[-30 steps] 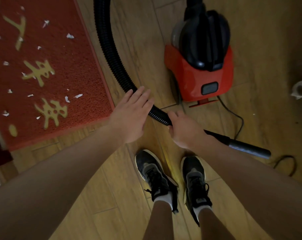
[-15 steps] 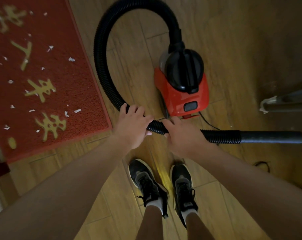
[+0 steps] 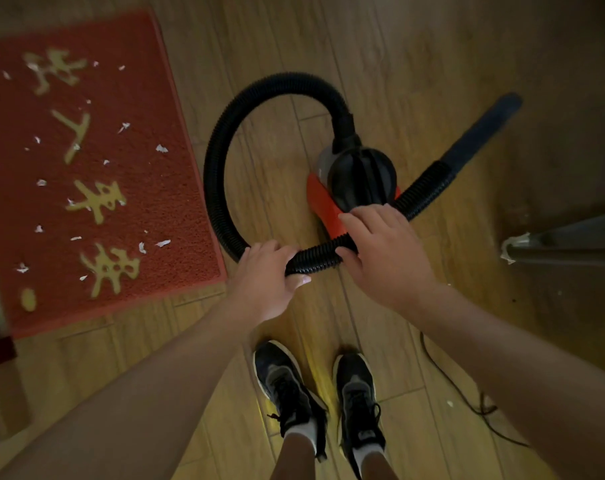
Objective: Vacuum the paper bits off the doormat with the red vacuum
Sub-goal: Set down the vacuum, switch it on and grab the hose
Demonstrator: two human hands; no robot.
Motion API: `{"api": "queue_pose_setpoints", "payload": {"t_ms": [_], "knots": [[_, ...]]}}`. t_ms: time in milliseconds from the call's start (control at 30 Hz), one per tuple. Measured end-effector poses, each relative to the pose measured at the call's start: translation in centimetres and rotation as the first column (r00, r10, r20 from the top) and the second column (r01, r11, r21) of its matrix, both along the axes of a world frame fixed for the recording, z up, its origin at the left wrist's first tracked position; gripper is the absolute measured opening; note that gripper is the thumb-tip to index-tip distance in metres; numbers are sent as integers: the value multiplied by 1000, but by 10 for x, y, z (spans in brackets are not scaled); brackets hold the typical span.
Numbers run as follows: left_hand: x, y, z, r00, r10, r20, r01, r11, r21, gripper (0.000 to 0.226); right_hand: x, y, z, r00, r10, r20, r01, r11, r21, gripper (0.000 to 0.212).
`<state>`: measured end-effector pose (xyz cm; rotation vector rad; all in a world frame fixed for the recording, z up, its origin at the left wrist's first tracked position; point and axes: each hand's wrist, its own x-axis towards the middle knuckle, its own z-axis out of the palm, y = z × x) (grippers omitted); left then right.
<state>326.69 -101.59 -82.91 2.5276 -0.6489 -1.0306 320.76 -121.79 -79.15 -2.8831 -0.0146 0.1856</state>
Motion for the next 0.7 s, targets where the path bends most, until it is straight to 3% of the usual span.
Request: {"api": "queue_pose_setpoints", "payload": {"t_ms": [200, 400, 533, 700], "knots": [[0, -3, 4, 970, 196, -147, -217, 966, -142, 37, 22, -3, 13, 992, -61, 111, 64, 998, -27, 47], [10, -7, 12, 911, 296, -288, -363, 907, -214, 23, 48, -1, 26, 940, -313, 135, 300, 948, 111, 63], [20, -11, 20, 866, 332, -374, -442, 858, -261, 16, 66, 4, 32, 867, -499, 11, 460, 807, 371, 72], [28, -8, 21, 844, 313, -435, -458, 842, -284, 16, 92, 9, 39, 799, -583, -147, 539, 587, 604, 66]]}}
